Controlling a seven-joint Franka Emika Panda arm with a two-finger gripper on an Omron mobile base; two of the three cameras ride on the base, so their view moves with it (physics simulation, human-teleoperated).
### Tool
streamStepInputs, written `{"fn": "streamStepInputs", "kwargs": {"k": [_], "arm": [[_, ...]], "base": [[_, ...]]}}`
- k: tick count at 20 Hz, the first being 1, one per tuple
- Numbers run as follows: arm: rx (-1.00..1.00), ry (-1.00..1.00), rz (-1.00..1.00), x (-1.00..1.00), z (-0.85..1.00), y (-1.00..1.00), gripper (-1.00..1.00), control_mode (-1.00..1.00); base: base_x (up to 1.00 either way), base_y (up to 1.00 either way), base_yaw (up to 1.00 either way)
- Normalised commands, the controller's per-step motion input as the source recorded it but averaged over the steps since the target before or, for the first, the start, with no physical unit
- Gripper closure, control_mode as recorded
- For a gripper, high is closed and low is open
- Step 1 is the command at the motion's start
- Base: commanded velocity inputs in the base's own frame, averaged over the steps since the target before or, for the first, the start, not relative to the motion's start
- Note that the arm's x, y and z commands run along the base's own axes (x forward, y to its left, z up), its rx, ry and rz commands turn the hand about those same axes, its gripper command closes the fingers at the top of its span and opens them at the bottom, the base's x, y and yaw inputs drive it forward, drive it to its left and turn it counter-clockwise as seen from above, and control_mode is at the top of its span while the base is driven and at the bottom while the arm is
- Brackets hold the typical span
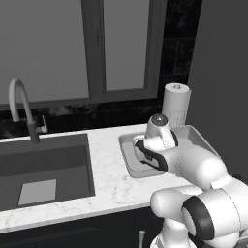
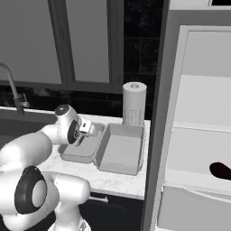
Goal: Place one avocado and one fish in each tupperware on the nearby counter, to pack two identical lunches.
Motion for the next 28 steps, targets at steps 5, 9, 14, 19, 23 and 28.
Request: {"fn": "streamStepInputs", "kwargs": {"k": [5,9,14,19,23,28], "arm": [[0.0,0.0,-0.02,0.22,-0.29,-0.02,1.0,-1.0],[0.0,0.0,-0.01,0.35,-0.23,-0.1,-1.0,-1.0],[0.0,0.0,0.0,0.25,-0.03,-0.08,-1.0,-1.0],[0.0,-0.01,0.0,-0.12,0.29,0.0,-1.0,-1.0],[0.0,-0.14,0.0,-0.89,0.89,0.0,-1.0,-1.0],[0.01,-0.09,0.0,-1.0,0.9,-0.2,-1.0,-1.0]], "base": [[0.0,0.0,0.0],[0.0,0.0,0.0],[0.0,0.0,0.0],[0.0,0.0,0.0],[0.0,0.0,0.0],[0.0,0.0,0.0]]}}
